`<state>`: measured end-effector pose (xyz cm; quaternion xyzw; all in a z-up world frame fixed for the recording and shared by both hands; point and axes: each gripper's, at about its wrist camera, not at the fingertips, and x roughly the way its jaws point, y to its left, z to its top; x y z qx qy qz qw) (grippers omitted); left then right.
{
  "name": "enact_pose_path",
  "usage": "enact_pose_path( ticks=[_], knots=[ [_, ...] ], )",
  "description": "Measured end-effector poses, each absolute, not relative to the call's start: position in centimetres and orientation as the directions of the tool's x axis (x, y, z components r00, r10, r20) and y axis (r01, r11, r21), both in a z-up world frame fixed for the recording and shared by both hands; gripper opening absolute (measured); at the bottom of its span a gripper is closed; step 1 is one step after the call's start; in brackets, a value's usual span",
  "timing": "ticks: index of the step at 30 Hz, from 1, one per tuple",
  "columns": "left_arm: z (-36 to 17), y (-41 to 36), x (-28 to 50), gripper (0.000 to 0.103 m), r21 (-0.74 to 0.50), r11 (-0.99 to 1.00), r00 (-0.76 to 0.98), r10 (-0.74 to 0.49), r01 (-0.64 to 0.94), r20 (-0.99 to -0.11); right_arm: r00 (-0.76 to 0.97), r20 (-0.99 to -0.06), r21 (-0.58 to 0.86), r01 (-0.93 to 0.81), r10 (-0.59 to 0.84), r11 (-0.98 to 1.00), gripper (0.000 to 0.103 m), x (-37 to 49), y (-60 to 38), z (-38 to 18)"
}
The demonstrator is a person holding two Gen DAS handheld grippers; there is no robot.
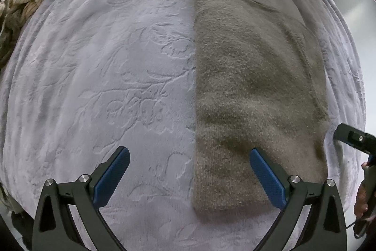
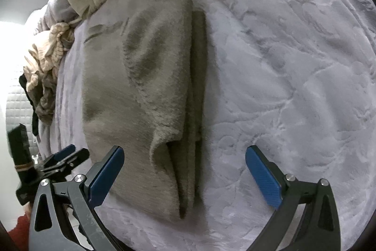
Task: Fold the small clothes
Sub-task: 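Open the right tool and withdraw both tools from the sweater, then lower both tools onto the sweater strip end and close them on it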
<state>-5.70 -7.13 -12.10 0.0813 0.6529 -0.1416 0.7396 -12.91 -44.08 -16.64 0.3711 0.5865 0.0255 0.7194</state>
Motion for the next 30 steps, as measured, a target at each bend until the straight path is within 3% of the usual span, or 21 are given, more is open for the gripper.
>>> enact_pose_path(
  ticks=[12,19,30],
  knots=[
    [-12.6,-7.3,-5.9,0.102,-0.084,0.947,0.105,-0.122,0.311,-0.987,0.362,-0.809,0.588,0.517,0.463,0.622,0.103,-14.4,-47.6,-17.2],
    [-13.3,-8.2,-5.5,0.102,-0.109,0.939,0.078,-0.141,0.326,-0.987,0.351,-0.794,0.608,0.449,0.496,0.655,0.103,-12.5,-46.6,-17.1],
    [-14.4,-10.9,-3.5,0.102,-0.279,0.860,-0.013,-0.302,0.428,-0.953,0.375,-0.709,0.705,0.347,0.597,0.619,0.103,-8.4,-45.9,-18.0]
  ],
)
